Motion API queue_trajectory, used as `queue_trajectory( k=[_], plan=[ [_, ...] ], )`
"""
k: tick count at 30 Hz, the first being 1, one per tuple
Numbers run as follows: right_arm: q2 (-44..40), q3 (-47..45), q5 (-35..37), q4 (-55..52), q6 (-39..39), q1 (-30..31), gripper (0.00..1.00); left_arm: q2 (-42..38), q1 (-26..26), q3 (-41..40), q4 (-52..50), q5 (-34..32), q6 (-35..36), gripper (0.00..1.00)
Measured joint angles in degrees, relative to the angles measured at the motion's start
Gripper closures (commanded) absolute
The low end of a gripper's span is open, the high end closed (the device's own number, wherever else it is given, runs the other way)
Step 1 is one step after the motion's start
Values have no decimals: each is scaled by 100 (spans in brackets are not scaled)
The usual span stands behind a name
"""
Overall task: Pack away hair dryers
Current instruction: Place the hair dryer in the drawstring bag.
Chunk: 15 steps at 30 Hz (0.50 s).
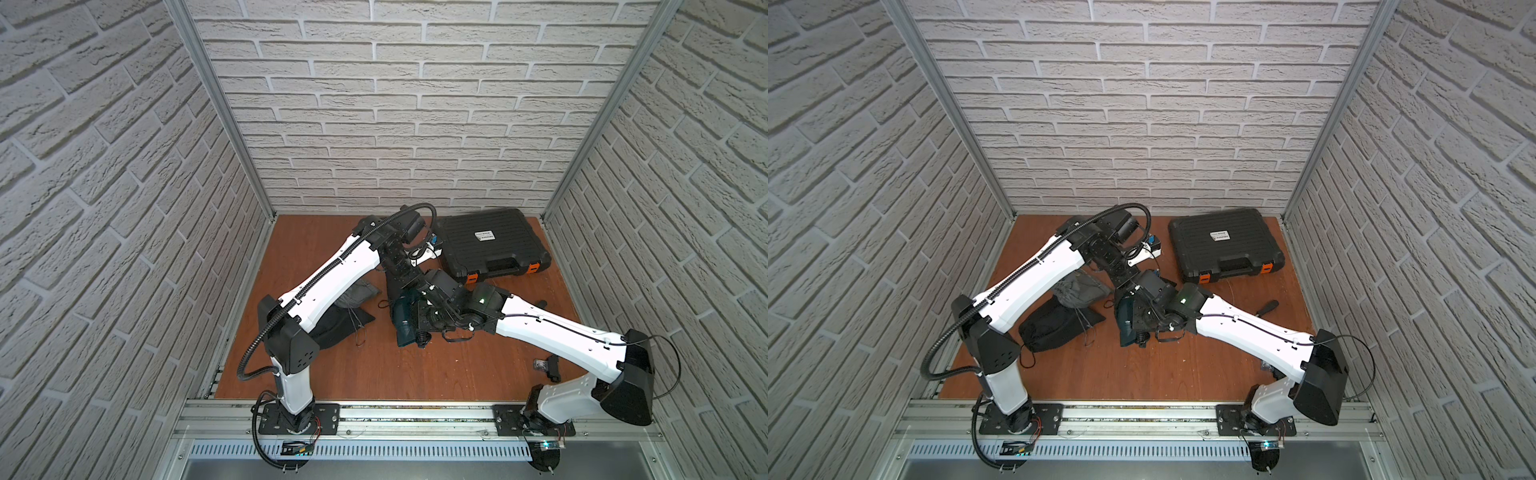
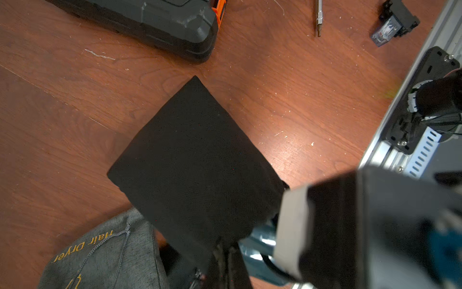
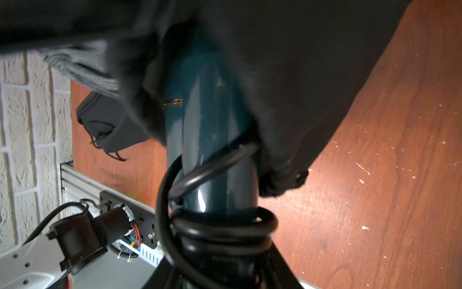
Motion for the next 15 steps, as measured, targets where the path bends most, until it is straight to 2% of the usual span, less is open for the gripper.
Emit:
queue_trajectory(
  k=[7, 15],
  plan=[
    [-361, -468, -101, 251, 186, -278, 97, -122, -39, -55, -28, 164, 42, 100],
    [-581, -487, -345, 667, 310, -468, 98, -170, -144, -225, -70, 334, 114, 100]
  ],
)
